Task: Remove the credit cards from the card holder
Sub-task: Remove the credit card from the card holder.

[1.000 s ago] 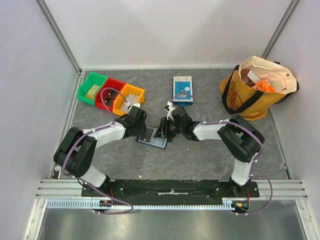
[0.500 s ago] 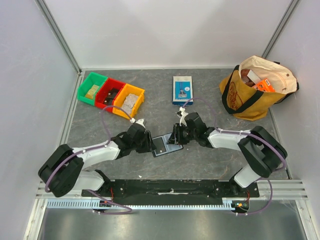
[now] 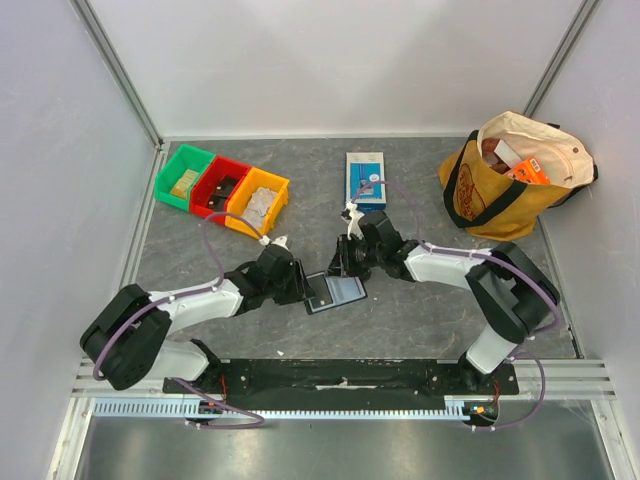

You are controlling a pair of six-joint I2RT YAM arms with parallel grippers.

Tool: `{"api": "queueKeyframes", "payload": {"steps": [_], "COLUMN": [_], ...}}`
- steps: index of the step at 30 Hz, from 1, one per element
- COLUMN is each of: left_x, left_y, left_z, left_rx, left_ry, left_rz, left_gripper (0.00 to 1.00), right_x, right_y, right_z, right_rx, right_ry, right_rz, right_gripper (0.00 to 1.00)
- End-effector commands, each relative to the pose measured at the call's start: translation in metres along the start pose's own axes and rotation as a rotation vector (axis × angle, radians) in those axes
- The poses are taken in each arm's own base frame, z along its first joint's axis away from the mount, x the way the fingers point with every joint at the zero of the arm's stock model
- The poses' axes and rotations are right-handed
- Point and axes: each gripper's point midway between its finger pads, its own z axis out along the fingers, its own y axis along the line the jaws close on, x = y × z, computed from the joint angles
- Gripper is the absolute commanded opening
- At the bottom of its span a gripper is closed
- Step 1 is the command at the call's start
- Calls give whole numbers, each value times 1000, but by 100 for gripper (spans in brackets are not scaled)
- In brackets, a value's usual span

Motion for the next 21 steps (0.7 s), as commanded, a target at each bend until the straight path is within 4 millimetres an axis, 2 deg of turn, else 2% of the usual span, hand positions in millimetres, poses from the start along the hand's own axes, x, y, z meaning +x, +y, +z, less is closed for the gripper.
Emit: {"api": "queueKeyframes", "payload": {"steps": [1,5,7,10,16,21], "left_x": [12,20,24,27,30,28], "left_y": [20,29,34,37,40,39], "left_z": [9,15,17,19,21,20], "left_rx": [-87,-117,-135,-150,-172,-169], "left_ry": [43,69,81,96,115,113], "left_rz": [-16,-25,-30,-33,-34,-32], "left_gripper": [49,42,30,18,3,3], "right_x": [13,30,36,41,29,21], "right_y": [-3,-18,-25,-33,-38,-39], "right_z": [14,19,19,15,-2,-7], "right_rx": [-32,-7,14,51,125,158], "right_ry": [60,94,99,94,29,12], "right_rz": [-13,-1,4,6,-31,-56], "right_gripper": [27,26,26,26,26,26]}}
